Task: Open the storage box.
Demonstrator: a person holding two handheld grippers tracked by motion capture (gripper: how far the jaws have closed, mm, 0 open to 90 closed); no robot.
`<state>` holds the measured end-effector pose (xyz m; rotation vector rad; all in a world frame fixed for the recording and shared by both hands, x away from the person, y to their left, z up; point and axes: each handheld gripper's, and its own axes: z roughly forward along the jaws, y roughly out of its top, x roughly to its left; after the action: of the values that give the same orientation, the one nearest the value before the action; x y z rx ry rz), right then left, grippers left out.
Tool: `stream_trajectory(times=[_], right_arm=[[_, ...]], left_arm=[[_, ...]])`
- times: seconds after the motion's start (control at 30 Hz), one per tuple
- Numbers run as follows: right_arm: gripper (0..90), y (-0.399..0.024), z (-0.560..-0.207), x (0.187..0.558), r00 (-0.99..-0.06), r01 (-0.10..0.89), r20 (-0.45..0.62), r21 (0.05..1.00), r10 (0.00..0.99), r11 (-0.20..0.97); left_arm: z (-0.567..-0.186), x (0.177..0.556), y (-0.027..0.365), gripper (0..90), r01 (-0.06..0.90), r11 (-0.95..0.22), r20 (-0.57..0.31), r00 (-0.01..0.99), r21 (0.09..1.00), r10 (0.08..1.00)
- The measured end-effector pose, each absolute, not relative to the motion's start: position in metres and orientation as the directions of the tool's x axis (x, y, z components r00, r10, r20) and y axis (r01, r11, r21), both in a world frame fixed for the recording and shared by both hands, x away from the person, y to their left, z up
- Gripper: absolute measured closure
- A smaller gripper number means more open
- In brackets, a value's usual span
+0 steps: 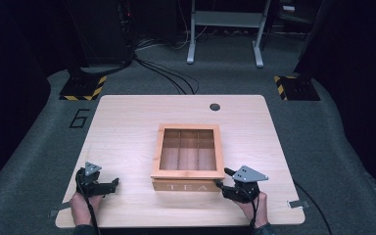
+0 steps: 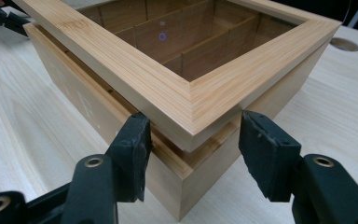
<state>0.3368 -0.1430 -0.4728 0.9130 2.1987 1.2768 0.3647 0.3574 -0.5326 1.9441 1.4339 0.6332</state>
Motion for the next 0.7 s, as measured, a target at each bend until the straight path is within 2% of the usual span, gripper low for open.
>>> stream_trajectory(times=[0.3,0.7], right_arm=[[42.7,-0.141,-0.468,0.338,-0.677,0.273,-0.097,0.887,0.730,0.371],[40.1,-0.140,-0.444,0.347,-0.679,0.185,-0.189,0.891,0.709,0.415]], left_arm=[[-0.533,0.365,0.357,0.6,0.651,-0.206,0.011,0.291,0.731,0.957],[-0.533,0.365,0.358,0.8,0.652,-0.201,0.009,0.286,0.731,0.958]])
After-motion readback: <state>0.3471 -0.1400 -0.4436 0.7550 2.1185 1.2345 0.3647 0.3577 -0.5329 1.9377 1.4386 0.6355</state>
